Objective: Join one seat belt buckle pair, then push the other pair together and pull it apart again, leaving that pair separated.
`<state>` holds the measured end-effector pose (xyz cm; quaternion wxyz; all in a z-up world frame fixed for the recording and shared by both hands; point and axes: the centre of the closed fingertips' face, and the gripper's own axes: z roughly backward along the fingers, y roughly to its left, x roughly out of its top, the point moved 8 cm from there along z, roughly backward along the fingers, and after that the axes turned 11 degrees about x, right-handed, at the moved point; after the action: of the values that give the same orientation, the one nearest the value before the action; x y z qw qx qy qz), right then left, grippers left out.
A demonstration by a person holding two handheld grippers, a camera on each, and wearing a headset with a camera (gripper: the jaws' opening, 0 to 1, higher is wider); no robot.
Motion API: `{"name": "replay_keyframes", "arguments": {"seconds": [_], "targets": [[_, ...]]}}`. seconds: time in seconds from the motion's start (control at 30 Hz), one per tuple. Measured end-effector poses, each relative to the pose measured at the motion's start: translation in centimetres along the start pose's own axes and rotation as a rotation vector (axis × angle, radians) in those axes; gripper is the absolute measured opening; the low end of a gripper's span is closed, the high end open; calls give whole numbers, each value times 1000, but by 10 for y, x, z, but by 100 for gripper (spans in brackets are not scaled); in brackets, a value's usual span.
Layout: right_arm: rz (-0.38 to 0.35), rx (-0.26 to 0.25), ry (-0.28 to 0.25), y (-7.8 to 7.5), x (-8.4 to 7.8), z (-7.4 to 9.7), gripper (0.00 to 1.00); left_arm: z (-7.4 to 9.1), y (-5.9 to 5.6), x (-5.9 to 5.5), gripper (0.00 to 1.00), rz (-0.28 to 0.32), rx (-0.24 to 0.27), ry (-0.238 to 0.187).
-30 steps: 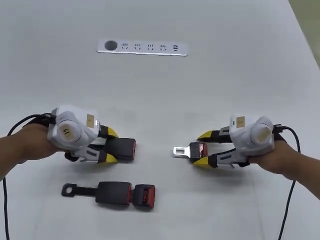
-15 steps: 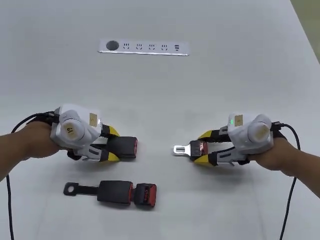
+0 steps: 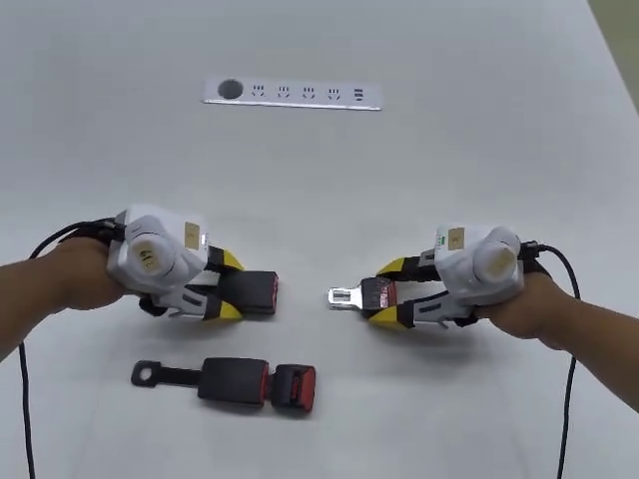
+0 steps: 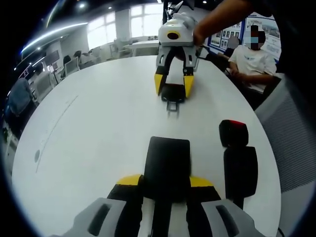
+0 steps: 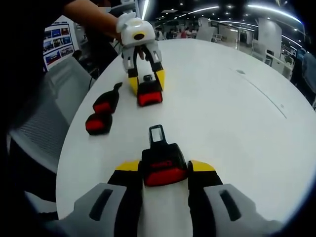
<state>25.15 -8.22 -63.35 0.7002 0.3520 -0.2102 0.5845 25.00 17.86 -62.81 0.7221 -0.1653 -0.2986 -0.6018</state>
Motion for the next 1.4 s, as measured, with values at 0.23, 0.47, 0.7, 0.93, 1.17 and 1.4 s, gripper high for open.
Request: {"name": "replay_keyframes", "arguments": {"seconds": [0.23,0.47,0.7,0.93,1.17,1.4], "targets": [[5,-5,-15,1,11,-14,34,0,0,0,35,3,5,2],[14,2,-31,5,19,-27,34,0,-1,1,35,4,8,10],[16,5,-49,5,25,-36,34,0,-1,1,35,5,9,11],[17,2,-70,5,33,-47,34,0,0,2,35,3,9,16],[20,8,-84,6,39,-56,34,-1,0,2,35,-2,8,20],[18,7,-87,4,45,-61,34,-1,0,2,34,-16,4,23]]}}
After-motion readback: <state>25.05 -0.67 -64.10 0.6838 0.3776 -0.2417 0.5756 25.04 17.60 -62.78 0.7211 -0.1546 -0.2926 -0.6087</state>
